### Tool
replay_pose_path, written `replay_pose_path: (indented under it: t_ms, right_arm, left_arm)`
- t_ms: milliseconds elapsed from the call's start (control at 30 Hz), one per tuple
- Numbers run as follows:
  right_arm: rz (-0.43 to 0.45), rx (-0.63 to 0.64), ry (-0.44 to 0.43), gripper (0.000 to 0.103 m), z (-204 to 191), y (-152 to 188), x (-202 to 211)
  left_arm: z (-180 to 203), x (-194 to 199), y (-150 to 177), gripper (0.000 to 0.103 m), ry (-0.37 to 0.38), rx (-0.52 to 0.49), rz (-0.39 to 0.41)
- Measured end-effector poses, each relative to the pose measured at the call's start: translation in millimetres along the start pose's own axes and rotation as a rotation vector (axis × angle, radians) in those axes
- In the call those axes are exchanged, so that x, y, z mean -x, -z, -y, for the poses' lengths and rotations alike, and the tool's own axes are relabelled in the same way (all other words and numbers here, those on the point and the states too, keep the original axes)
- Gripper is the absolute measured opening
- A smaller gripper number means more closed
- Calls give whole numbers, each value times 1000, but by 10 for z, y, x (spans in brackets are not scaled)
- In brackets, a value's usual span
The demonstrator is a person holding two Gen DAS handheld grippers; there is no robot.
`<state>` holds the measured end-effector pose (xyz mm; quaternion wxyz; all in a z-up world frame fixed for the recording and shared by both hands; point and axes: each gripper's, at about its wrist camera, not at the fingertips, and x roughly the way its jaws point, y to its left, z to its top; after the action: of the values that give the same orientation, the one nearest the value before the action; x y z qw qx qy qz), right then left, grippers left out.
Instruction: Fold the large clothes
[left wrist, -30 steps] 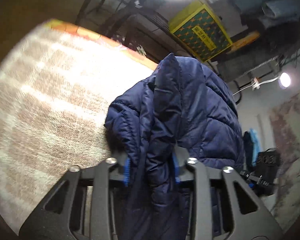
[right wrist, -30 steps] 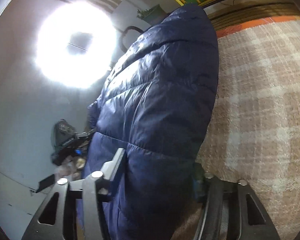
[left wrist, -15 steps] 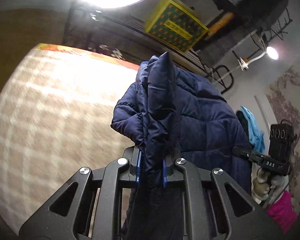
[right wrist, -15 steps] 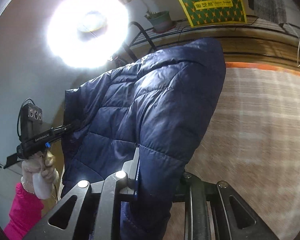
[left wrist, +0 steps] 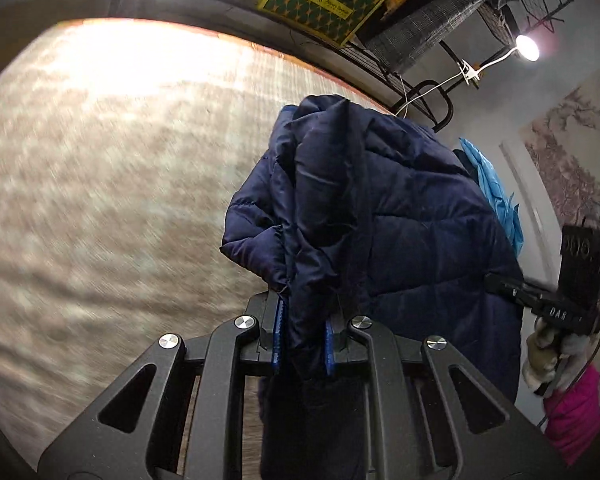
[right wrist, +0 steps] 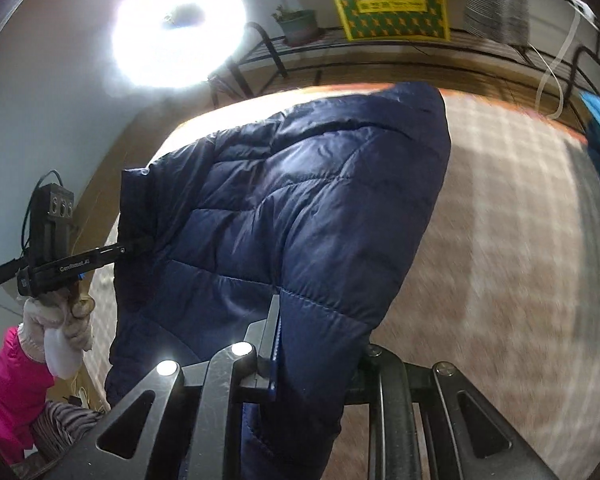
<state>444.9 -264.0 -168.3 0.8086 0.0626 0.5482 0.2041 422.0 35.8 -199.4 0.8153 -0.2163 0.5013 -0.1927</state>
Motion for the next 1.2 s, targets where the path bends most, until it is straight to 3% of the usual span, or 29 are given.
replay_pose_path:
  t_ms: [233,400,633,1000,1200]
  right_arm:
    - [35,-39,11,19,125,275,42]
    - [51,31,49,18,4,261,228]
    - [86,112,127,18,62,348,708]
    - [155,145,263,18,800,348,1723]
    - [196,131,374,18,1288,258,2287]
  left_arm:
    - [-89,-32,49,13,11,88,59]
    - [287,251,31,11,19,-20,110]
    - [796,312,56,11,88,-50,124]
    - [2079,-77,-116,10,221,-181,116]
    - [2896,-545,-301,10,290,-232,99]
